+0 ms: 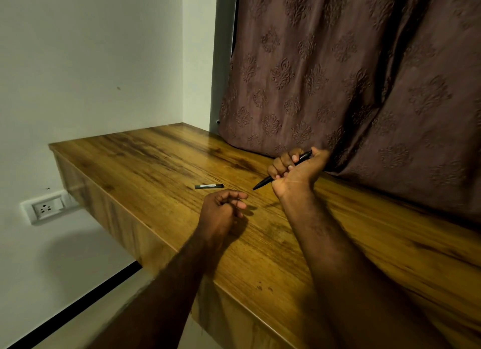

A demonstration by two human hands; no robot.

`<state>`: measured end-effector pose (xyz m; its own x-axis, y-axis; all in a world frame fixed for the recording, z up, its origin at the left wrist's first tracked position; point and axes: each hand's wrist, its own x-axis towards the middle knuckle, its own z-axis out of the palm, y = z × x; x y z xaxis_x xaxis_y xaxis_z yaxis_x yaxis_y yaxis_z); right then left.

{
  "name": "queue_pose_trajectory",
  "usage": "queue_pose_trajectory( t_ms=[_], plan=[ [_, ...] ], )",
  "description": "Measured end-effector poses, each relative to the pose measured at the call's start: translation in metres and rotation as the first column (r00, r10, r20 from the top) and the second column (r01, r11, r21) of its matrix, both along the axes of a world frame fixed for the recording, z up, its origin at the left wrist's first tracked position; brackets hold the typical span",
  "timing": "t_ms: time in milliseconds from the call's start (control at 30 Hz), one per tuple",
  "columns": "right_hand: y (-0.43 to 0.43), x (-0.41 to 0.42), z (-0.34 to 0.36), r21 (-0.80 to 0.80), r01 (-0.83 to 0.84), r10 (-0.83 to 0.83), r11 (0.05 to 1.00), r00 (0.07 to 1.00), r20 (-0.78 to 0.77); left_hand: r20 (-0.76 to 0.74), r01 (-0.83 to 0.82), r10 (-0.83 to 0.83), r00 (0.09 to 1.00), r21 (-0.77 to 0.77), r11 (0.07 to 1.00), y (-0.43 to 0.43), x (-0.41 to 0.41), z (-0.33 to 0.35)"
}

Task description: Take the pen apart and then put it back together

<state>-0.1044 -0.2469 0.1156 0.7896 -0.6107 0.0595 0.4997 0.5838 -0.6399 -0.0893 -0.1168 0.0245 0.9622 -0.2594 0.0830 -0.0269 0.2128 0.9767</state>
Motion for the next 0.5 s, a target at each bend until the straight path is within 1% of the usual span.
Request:
queue_pose_trajectory(
  t_ms=[267,400,500],
  plan=[
    [0.0006,0.0006,0.0007,-0.008,0.006,-0.007,1.0,1.0,-0.009,-0.014,0.004,-0.004,1.0,0.005,1.0,0.0011,-0.0044,0.0046],
    [0.0002,0.0008,0.0022,-0.002,-0.018,0.018,1.0,1.0,-0.001,-0.02,0.004,-0.004,1.0,0.016,1.0,0.0024,-0.0068,0.0069],
    [0.001,0.0003,0.0014,-0.003,0.007,-0.007,1.0,1.0,-0.024,-0.035,0.012,-0.012,0.999,0.004,1.0,0.0025,-0.0096,0.0094]
  ],
)
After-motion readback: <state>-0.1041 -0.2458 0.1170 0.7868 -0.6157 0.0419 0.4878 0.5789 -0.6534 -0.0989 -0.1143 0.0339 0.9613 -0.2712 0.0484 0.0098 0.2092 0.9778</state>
